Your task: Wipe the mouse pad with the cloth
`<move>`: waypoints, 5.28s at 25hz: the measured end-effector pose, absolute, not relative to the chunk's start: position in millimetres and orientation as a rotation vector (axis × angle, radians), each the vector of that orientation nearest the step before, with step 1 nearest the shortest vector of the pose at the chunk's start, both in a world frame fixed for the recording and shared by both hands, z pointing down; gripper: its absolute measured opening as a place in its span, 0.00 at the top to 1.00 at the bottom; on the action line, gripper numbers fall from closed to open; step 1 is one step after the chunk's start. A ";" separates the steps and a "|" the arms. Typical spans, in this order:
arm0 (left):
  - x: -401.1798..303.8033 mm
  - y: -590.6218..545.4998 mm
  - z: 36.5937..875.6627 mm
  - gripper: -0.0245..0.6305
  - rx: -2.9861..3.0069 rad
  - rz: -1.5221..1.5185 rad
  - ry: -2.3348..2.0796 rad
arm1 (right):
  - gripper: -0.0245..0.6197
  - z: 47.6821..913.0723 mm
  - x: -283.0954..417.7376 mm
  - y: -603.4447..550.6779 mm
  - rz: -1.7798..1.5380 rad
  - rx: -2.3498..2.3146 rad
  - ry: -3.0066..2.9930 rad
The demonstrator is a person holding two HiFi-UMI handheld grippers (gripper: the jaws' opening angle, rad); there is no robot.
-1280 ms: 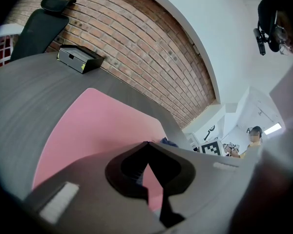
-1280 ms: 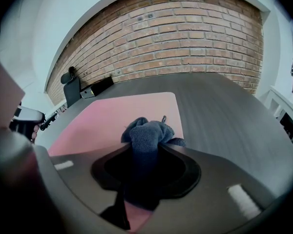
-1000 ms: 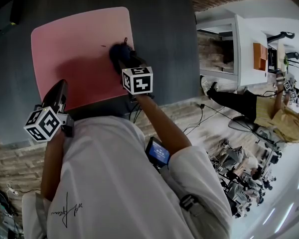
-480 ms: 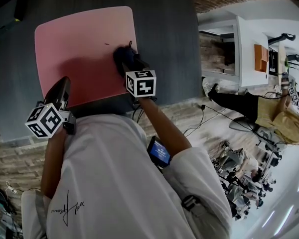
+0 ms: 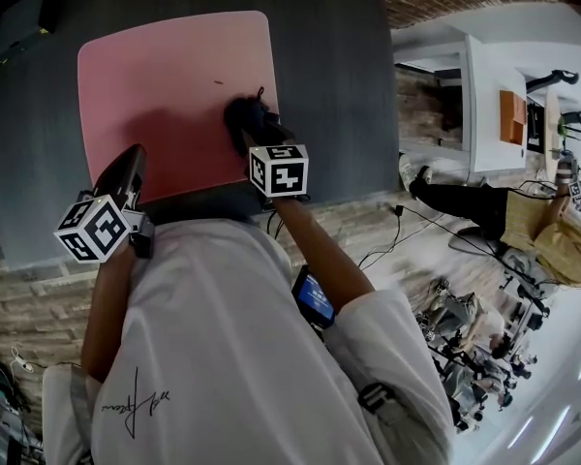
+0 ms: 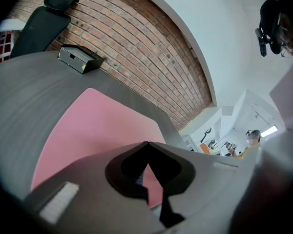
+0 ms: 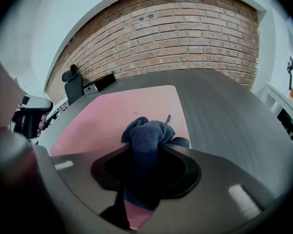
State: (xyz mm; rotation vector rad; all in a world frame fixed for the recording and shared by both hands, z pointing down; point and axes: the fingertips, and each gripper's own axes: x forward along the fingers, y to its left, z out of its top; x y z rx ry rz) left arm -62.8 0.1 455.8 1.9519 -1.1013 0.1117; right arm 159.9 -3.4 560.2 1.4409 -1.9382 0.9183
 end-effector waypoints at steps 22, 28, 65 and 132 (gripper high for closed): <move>-62.4 4.9 456.1 0.95 1.940 0.099 -1.078 | 0.75 560.8 140.1 3.1 0.933 1.381 -1.962; -64.9 3.4 459.0 0.95 1.950 0.133 -1.088 | 0.75 561.8 123.4 0.7 0.938 1.363 -1.981; -91.6 4.6 465.1 0.95 1.939 0.198 -1.232 | 0.75 561.6 43.6 0.1 0.967 1.239 -2.086; -48.8 7.4 375.3 0.95 2.103 -0.004 -1.178 | 0.78 425.3 60.7 21.0 0.795 1.310 -2.346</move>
